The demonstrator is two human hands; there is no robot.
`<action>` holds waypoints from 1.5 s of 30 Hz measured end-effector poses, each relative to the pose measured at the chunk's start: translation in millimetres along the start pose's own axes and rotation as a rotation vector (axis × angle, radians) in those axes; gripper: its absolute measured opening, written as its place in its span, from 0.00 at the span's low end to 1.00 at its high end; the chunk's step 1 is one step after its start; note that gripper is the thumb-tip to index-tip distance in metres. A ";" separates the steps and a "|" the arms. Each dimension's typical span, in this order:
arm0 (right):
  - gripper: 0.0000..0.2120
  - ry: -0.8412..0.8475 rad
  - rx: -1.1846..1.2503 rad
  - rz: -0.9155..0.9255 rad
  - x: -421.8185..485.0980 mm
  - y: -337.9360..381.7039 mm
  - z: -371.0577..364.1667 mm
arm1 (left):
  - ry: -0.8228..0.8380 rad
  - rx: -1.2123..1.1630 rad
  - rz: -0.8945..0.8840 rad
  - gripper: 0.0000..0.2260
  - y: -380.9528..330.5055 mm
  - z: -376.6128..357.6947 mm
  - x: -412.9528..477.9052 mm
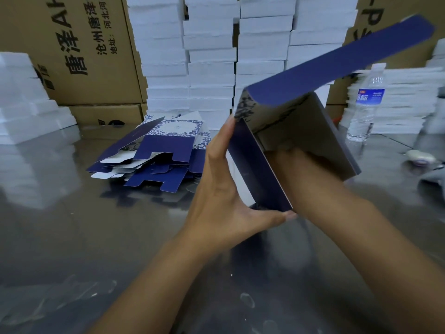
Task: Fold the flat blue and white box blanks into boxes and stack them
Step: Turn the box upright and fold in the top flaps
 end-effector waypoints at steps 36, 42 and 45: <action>0.17 -0.900 0.250 0.113 -41.2 20.6 -15.3 | -0.288 0.001 0.181 0.15 -2.3 18.0 5.2; 0.08 -0.925 0.118 0.179 -40.8 21.8 -15.6 | -0.216 -0.013 0.184 0.11 0.2 13.4 5.8; 0.07 -0.837 0.047 0.198 -37.7 22.3 -20.5 | -0.152 0.025 0.172 0.09 1.6 8.3 5.4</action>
Point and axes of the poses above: each hand's wrist, its own x-axis towards the middle knuckle, its own z-axis out of the back of the hand, y = z × x, the point moved 4 cm from there along x, towards the middle knuckle, and after that the axes turned 15 degrees about z, right-handed, at the moved point
